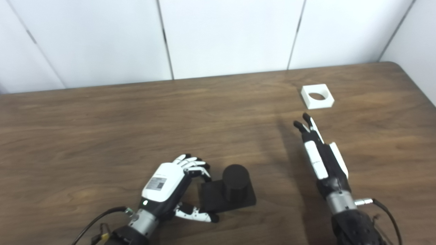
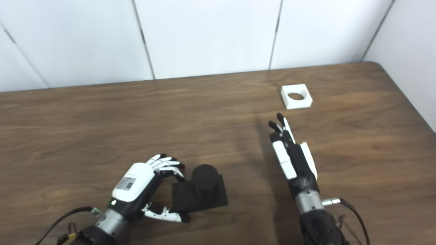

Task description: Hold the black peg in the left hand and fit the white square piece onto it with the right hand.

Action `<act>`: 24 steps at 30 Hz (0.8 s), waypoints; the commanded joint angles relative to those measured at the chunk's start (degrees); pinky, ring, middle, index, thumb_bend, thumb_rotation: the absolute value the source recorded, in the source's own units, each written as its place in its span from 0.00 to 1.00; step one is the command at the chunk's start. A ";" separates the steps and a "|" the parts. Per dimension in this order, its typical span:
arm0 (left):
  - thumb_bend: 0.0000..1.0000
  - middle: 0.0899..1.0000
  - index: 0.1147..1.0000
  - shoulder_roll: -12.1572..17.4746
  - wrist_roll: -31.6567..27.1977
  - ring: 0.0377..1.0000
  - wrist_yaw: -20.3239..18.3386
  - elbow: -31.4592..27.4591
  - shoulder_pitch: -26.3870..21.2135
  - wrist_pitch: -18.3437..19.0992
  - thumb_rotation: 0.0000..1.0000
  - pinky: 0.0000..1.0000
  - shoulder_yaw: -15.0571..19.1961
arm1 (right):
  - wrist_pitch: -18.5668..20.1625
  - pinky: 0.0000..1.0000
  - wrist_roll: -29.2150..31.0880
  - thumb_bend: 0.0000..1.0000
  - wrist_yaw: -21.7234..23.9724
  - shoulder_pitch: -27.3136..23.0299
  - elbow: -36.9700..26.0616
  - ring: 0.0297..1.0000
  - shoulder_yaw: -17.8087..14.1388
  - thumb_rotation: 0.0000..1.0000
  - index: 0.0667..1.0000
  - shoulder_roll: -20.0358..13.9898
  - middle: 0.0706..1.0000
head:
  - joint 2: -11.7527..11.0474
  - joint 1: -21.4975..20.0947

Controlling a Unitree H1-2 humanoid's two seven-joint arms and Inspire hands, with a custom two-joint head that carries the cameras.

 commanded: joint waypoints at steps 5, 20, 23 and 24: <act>0.52 0.76 0.42 0.68 3.18 0.84 -4.24 1.20 1.02 2.82 0.05 0.92 -1.04 | 7.64 0.98 -5.83 0.68 4.78 -7.42 -6.59 0.97 -2.83 0.65 1.00 -6.33 0.95 | -0.65 -1.99; 0.52 0.76 0.42 0.17 4.23 0.84 -5.56 0.09 1.04 4.18 0.05 0.91 -1.67 | 16.50 0.94 -20.04 0.96 22.59 -26.83 1.34 1.00 -2.08 0.23 1.00 -27.55 1.00 | -1.71 -4.21; 0.52 0.75 0.42 0.01 4.65 0.84 -5.47 -0.03 1.11 4.21 0.05 0.90 -1.74 | 16.53 0.94 -26.45 0.99 29.19 -31.30 4.78 1.00 0.21 0.25 1.00 -30.73 1.00 | -1.93 -4.64; 0.52 0.75 0.42 -0.05 4.78 0.84 -5.46 -0.05 1.13 4.22 0.05 0.90 -1.77 | 16.52 0.95 -27.94 0.99 30.77 -32.37 5.65 1.00 0.69 0.25 1.00 -31.28 1.00 | -1.99 -4.71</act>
